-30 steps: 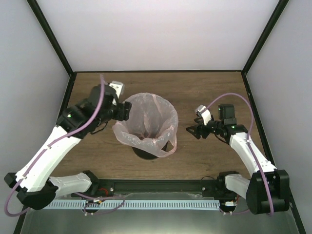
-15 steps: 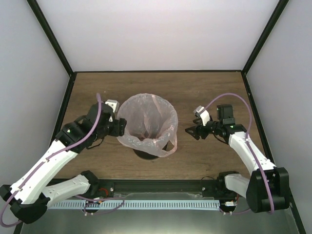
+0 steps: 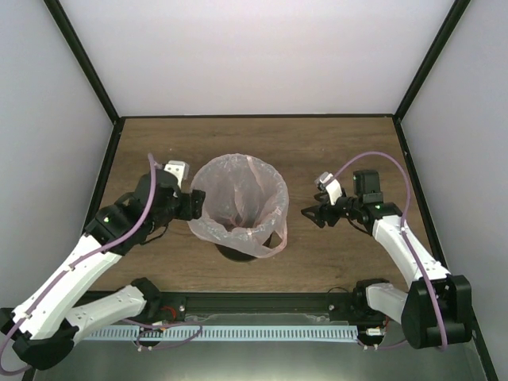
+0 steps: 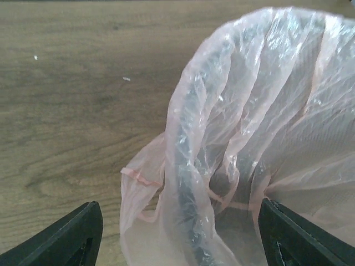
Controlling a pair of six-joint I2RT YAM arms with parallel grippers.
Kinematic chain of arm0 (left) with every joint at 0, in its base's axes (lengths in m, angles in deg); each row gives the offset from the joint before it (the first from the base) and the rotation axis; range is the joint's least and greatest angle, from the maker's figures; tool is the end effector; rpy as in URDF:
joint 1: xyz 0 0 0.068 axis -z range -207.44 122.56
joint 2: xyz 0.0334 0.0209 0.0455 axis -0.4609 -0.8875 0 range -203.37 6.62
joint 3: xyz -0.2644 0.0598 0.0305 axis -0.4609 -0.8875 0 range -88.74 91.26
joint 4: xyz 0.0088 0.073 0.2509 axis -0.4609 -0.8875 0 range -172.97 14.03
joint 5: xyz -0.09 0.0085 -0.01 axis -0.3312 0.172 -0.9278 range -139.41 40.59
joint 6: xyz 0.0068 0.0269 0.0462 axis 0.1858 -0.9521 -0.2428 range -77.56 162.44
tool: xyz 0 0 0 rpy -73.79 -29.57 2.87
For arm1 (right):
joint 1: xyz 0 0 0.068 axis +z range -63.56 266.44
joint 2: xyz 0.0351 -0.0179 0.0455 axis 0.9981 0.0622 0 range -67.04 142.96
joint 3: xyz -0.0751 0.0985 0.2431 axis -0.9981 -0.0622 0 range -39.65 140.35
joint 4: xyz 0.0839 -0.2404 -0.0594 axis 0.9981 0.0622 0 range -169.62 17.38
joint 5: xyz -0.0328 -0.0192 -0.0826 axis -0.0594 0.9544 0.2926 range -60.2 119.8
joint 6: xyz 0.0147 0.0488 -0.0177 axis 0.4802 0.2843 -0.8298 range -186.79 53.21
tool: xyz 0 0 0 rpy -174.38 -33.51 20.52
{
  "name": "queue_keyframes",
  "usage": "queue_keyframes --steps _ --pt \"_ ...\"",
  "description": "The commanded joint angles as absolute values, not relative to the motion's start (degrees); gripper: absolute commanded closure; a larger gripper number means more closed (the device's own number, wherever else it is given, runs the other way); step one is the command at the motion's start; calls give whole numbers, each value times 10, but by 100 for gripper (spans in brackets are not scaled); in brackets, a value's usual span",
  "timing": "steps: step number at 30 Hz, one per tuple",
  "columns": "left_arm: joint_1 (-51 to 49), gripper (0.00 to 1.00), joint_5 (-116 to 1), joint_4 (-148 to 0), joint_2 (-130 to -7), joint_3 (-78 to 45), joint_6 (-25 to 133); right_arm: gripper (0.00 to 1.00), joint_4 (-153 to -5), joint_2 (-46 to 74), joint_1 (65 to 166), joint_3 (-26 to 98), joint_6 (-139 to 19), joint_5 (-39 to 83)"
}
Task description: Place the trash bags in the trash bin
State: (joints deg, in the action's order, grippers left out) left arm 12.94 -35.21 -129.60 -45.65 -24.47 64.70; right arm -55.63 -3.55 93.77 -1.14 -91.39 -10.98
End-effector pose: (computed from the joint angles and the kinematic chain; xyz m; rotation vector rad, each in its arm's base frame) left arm 0.1328 -0.1014 0.3599 0.2335 2.2755 -0.2902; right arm 0.2112 0.0506 0.2246 -0.9191 2.0757 0.7000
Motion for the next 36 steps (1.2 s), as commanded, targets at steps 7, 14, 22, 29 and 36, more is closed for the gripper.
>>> queue_keyframes --steps 7,14,22,29,36 --pt "127 8 -235 -1258 -450 -194 590 20 -569 -90 939 45 -853 -42" --pt "109 0 -165 -1145 -418 -238 528 0 -600 -75 904 161 -712 91" --pt "72 0 -215 -1146 -438 -231 540 0 -537 -14 904 335 -631 182" --pt "58 0 -224 -1168 -442 -171 529 0 -541 -51 903 384 -628 191" --pt "57 0 -246 -1166 -441 -193 540 0 -555 -75 903 367 -618 174"
